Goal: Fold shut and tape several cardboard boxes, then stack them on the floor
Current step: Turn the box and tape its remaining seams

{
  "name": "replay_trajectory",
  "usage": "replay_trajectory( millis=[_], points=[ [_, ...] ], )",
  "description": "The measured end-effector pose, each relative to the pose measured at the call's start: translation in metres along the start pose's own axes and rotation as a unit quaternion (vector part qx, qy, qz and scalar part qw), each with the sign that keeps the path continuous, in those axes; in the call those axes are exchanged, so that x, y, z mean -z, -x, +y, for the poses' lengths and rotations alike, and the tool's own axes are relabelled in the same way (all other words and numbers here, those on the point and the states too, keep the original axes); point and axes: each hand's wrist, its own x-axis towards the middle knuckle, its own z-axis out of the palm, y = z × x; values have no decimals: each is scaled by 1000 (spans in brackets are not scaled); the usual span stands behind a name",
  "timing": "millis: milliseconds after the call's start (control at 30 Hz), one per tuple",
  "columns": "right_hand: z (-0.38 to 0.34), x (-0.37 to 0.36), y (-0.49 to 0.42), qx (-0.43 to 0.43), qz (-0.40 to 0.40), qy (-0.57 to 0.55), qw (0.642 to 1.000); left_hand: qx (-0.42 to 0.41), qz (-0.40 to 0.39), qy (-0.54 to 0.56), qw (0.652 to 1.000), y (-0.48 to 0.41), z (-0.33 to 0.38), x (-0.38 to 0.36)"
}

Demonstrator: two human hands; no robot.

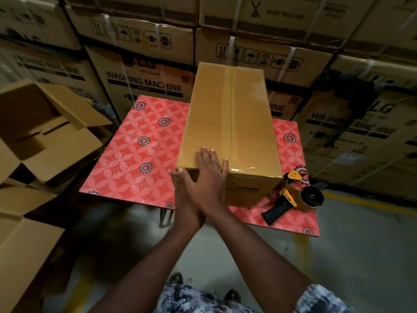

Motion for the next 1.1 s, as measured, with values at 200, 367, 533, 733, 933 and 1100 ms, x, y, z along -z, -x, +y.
replay_trajectory(
  millis=[200, 367, 533, 733, 933, 1100],
  points=[
    [2, -6, 8, 21, 5, 71, 997, -80, -81, -158, 981, 20, -33, -3],
    [2, -10, 6, 14, 7, 53, 998, -1, -22, 5, 1000, 21, -32, 23],
    [5, -14, 4, 29, 3, 104, 994, 117, 93, 51, 987, -13, 0, 57],
    [55, 26, 12, -25, 61, 38, 997, 74, 55, 118, 989, -57, 44, 75],
    [128, 63, 12, -281, 139, -200, 928, 57, 30, 129, 990, -66, 52, 50],
    [130, 61, -2, -320, 147, -308, 884, 104, 74, 135, 983, -35, 53, 51]
  ],
)
